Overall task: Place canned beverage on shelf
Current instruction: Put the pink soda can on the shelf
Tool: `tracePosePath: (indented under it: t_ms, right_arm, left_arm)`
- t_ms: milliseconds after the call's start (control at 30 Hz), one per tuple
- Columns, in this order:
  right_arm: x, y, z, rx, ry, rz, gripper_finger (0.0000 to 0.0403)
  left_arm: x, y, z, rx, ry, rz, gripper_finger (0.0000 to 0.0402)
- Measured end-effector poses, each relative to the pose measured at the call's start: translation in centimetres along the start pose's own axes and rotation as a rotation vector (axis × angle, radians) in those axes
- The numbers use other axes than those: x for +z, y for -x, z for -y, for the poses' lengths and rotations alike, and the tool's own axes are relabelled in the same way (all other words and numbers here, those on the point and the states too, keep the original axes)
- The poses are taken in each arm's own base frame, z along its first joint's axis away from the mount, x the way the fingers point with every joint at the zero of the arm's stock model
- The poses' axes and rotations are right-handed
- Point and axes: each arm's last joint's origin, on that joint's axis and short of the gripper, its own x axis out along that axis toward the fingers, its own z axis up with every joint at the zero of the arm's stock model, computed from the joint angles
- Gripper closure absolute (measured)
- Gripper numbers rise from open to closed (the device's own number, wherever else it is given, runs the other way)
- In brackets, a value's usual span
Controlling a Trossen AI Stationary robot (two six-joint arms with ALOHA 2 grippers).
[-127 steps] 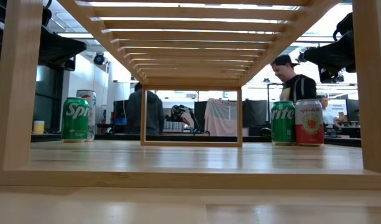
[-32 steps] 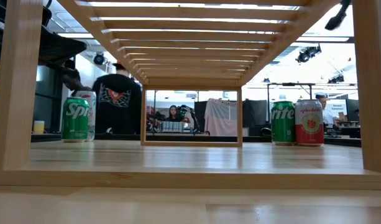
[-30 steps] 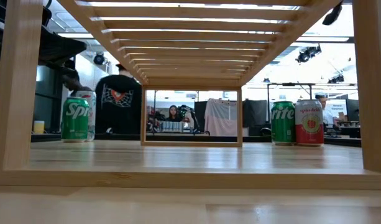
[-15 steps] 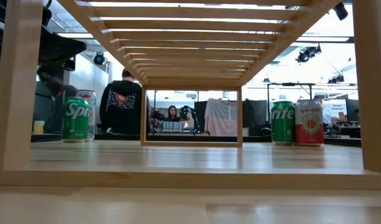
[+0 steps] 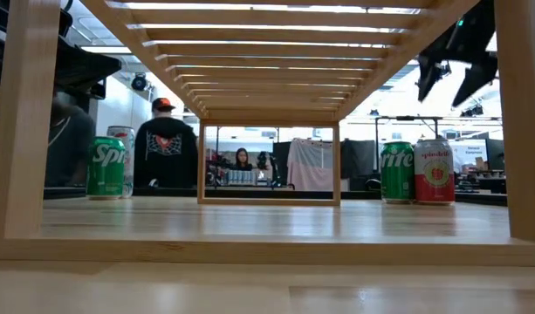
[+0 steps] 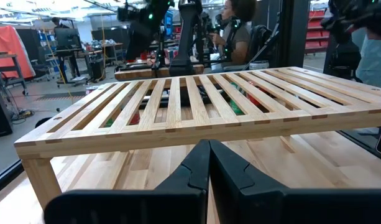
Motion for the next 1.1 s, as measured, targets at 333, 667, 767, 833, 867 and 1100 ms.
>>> tracePosePath:
  t_ms: [333,667,767,833,867,1100]
  right_arm:
    - [1.1,-4.6,-1.2,-0.059,0.147,-0.111,0.0089]
    - [2.1,-8.1,-0.9,-0.1,0.304,-0.273,0.0089]
    - [2.2,-8.8,-0.8,-0.107,0.338,-0.298,0.0088]
    - [2.4,-9.1,-0.8,-0.104,0.354,-0.308,0.0088]
    - [2.4,-9.2,-0.8,-0.102,0.363,-0.311,0.0088]
    - [2.4,-9.2,-0.8,-0.084,0.405,-0.321,0.0092]
  left_arm:
    - [0.0,0.0,0.0,0.0,0.0,0.0,0.0401]
    - [0.0,0.0,0.0,0.0,0.0,-0.001,0.0401]
    - [0.0,0.0,0.0,0.0,0.0,-0.001,0.0401]
    - [0.0,0.0,0.0,0.0,0.0,0.0,0.0401]
    - [0.0,0.0,0.0,0.0,0.0,-0.001,0.0401]
    - [0.0,0.0,0.0,0.0,0.0,-0.001,0.0401]
